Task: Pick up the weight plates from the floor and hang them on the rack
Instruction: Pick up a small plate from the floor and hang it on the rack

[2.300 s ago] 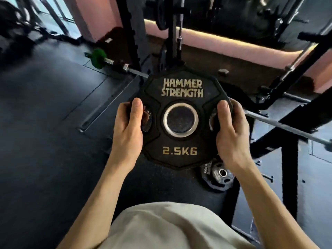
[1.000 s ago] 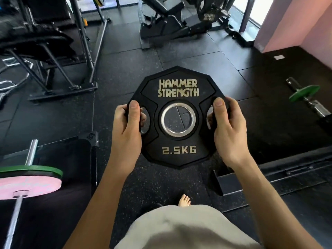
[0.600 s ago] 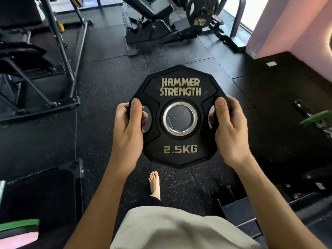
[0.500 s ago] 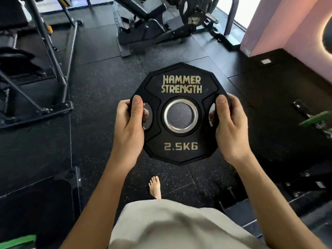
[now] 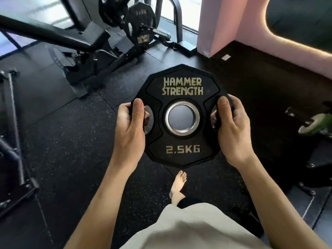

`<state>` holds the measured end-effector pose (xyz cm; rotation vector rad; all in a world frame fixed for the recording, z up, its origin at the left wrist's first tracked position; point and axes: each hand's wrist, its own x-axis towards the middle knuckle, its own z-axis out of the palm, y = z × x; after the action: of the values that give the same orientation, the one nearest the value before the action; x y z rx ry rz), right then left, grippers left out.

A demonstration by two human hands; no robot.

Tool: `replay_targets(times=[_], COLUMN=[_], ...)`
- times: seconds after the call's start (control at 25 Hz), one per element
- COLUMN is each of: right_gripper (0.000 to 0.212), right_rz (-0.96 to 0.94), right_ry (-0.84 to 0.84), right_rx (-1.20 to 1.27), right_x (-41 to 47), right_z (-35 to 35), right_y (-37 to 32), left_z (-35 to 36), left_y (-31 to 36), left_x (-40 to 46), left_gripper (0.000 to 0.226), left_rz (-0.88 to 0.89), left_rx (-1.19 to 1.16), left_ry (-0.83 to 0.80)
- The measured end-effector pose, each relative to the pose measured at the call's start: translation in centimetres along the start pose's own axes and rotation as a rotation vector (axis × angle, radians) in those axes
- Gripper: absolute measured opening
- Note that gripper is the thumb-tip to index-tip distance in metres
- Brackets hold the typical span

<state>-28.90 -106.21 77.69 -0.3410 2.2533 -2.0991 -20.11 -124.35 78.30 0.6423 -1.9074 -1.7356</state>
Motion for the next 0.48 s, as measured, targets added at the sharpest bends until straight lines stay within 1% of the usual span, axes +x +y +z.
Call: replay_targets(times=[0.2, 0.32, 0.48], right_gripper=[0.025, 0.026, 0.027], right_rz=[0.026, 0.038, 0.041], right_ry=[0.052, 0.081, 0.15], right_rx=[0.007, -0.01, -0.011], right_x=[13.3, 20.9, 30.6], right_z=[2.1, 2.4, 2.2], right_y=[0.6, 0.9, 2.0], left_z=[4.6, 8.1, 13.5], left_y=[1.0, 1.5, 1.5], left_x=[14.0, 21.4, 30.9], left_gripper=[0.034, 0.034, 0.037], left_rz=[0.011, 0.003, 0.026], left_rx=[0.01, -0.004, -0.017], left_ry=[-0.066, -0.099, -0.186])
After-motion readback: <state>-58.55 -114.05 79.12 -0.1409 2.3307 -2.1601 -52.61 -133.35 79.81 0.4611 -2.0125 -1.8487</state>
